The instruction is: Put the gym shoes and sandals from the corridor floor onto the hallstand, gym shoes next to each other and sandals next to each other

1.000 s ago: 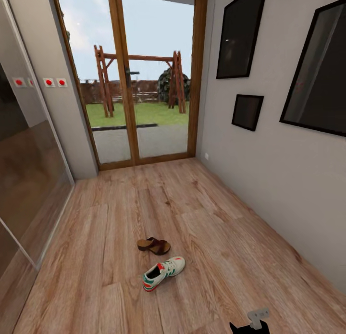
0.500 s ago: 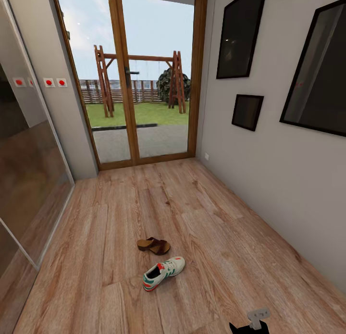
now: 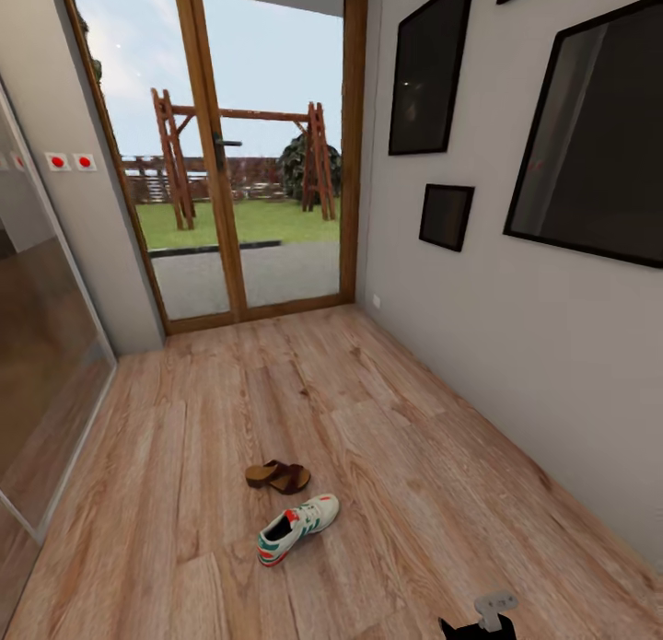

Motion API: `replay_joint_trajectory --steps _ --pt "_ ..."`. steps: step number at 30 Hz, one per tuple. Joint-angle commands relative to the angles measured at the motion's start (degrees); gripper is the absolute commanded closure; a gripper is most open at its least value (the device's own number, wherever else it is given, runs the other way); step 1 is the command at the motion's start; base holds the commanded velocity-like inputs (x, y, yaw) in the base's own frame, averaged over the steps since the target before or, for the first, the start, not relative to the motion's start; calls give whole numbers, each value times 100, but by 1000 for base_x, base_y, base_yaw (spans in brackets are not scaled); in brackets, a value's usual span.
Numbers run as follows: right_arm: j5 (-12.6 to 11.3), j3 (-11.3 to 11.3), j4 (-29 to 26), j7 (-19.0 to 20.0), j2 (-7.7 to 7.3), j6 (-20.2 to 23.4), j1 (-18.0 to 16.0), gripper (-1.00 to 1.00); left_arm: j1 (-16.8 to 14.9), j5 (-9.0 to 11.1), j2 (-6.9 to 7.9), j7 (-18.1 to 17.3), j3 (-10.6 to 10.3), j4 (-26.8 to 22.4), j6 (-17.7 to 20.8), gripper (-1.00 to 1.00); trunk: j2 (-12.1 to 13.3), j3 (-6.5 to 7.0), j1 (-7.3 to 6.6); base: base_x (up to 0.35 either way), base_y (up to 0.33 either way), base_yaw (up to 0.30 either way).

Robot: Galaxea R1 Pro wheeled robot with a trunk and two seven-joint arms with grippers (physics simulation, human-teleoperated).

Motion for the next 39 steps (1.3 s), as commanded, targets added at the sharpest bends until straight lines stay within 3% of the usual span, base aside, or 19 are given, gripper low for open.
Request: replay_joint_trajectory --steps 1,18,39 --pt "49 -50 6 20 0 -17 -4 -100 -4 -29 -4 -38 43 3 -18 -100 -2 -1 -1 0 0 -249" --pt "49 -50 6 20 -6 -17 -4 -100 -4 -26 -4 -38 45 -1 -18 -100 -2 16 -1 -123 87 -271" --pt "49 -50 6 20 0 -17 -4 -100 -4 -20 2 -38 51 0 -18 -100 -2 16 -1 -12 9 -259"
